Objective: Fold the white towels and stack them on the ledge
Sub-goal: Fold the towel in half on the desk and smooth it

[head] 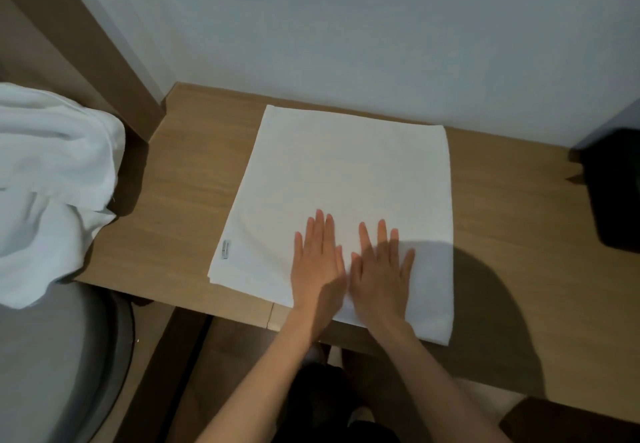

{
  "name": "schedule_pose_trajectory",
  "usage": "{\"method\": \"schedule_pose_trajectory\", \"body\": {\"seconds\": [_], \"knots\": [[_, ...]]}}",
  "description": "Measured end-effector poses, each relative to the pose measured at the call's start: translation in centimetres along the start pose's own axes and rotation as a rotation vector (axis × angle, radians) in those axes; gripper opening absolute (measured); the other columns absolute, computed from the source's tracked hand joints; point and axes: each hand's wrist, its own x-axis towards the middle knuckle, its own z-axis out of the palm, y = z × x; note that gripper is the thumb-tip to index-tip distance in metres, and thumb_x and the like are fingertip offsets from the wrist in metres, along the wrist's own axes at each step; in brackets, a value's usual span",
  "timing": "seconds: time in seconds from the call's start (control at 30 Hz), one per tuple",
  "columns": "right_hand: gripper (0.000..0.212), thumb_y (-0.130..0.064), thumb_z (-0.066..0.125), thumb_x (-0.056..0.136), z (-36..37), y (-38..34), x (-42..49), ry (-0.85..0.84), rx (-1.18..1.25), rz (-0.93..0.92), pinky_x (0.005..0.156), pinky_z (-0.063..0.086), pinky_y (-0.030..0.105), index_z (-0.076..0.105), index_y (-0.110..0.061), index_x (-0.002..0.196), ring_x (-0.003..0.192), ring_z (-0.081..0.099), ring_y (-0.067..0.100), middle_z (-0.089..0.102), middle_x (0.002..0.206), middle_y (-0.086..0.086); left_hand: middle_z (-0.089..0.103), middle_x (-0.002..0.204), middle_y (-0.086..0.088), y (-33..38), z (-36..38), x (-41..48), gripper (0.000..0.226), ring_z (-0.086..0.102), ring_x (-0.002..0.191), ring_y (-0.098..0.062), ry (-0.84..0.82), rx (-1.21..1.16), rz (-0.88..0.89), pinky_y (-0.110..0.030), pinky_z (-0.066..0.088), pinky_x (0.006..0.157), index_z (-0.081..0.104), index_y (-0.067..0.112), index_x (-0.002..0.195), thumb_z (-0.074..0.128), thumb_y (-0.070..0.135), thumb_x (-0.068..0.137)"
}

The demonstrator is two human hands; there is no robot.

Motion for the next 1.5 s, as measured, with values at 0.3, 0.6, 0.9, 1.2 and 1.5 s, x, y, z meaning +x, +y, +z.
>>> {"method": "schedule_pose_trajectory", "body": {"seconds": [0.3,0.6,0.9,1.2,1.5], "knots": [[0.052,-0.051,0.026,0.098,0.5,4.7,-1.1,0.139,-0.040,-0.142,0.118,0.006,0.053,0.020,-0.041,0.149,0.147,0.014,0.026,0.016,0.159,-0.001,-0.002,0.161,0.002,-8.8,-1.0,1.0,0.052,-0.008,0.147,-0.016,0.110,0.003,-0.095,-0.034,-0.008,0.118,0.008,0.039,0.151,0.009,0.048,0.099],[0.055,-0.057,0.012,0.098,0.1,8.7,-2.6,0.093,-0.114,-0.253,0.119,-0.010,0.043,0.002,-0.041,0.150,0.147,-0.008,0.022,-0.004,0.160,-0.003,-0.013,0.160,-0.001,-11.1,-2.6,-0.4,0.057,-0.017,0.145,-0.016,0.070,0.068,-0.143,-0.041,-0.010,0.118,-0.005,0.025,0.152,0.001,0.047,0.100],[0.081,-0.082,0.018,0.081,-0.5,11.4,-7.2,-0.181,-0.113,-0.463,0.109,-0.028,0.041,-0.027,-0.049,0.140,0.137,-0.039,0.017,-0.040,0.149,-0.012,-0.032,0.153,0.002,-9.4,-1.9,-8.1,0.073,-0.031,0.141,-0.019,-0.157,0.138,0.296,-0.041,-0.022,0.113,-0.014,0.050,0.145,0.007,0.080,0.082],[0.096,-0.024,0.056,0.096,-0.4,11.5,-12.2,-0.150,-0.217,-0.465,0.109,-0.019,0.038,-0.029,-0.043,0.136,0.143,-0.023,0.025,-0.028,0.153,-0.004,0.019,0.157,-0.013,-11.4,-3.3,-12.8,0.089,0.022,0.142,-0.037,-0.039,0.200,0.409,-0.049,0.026,0.113,0.015,0.026,0.150,0.064,-0.007,0.082],[0.085,0.022,0.036,0.087,-2.4,12.2,-15.3,-0.105,0.139,-0.342,0.120,0.017,0.034,0.025,-0.035,0.149,0.147,0.007,0.012,0.014,0.158,-0.009,0.060,0.126,-0.021,-16.2,-6.6,-13.8,0.076,0.059,0.114,-0.041,0.143,0.178,0.440,-0.058,0.039,0.102,0.060,-0.004,0.123,0.066,-0.033,0.052]]}}
